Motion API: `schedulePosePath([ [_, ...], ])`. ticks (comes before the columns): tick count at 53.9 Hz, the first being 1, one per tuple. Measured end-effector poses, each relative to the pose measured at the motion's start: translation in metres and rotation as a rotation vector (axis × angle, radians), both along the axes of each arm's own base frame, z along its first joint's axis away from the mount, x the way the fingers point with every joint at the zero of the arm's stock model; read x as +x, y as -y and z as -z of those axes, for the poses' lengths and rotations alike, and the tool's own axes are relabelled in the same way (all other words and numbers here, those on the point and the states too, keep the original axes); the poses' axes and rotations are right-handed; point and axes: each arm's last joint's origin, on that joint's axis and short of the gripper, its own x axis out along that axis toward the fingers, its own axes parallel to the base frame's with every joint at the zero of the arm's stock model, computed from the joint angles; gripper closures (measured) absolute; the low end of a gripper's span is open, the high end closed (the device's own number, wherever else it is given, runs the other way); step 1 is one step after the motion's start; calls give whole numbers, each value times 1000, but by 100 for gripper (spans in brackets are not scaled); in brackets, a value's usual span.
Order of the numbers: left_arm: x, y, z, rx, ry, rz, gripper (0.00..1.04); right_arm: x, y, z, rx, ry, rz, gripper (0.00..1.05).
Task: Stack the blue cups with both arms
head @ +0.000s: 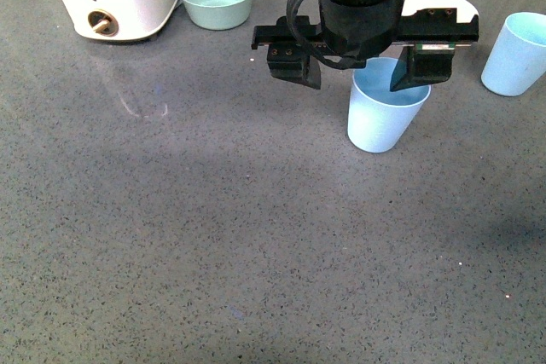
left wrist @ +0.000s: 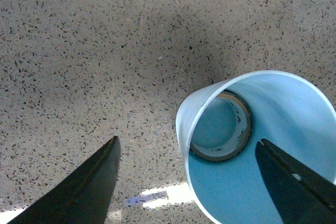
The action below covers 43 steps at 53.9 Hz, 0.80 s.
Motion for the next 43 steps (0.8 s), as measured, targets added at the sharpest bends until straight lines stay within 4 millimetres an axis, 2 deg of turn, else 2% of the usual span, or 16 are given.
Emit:
schedulePosePath([
  [5,0,-3,-8,-16,14,3,8,0,0,0,0,0,0,9],
  [12,-4,-16,-32,-27,92,-10,9,0,0,0,0,0,0,9],
  [18,-14,-47,-63,-66,178,-47,9,0,0,0,0,0,0,9],
  [24,-18,-85,-82,-97,286,-113,9,0,0,0,0,0,0,9],
  [29,-15,-120,-87,-117,358,-169,9,0,0,0,0,0,0,9],
  [33,-12,-136,-87,-138,374,-193,9,0,0,0,0,0,0,9],
  [35,-11,-144,-85,-119,420,-209,11,0,0,0,0,0,0,9],
  [38,-12,-165,-75,-48,676,-300,22,0,0,0,0,0,0,9],
  [40,-23,-185,-67,7,837,-337,32,0,0,0,0,0,0,9],
  [43,-44,-206,-64,10,965,-347,43,0,0,0,0,0,0,9],
])
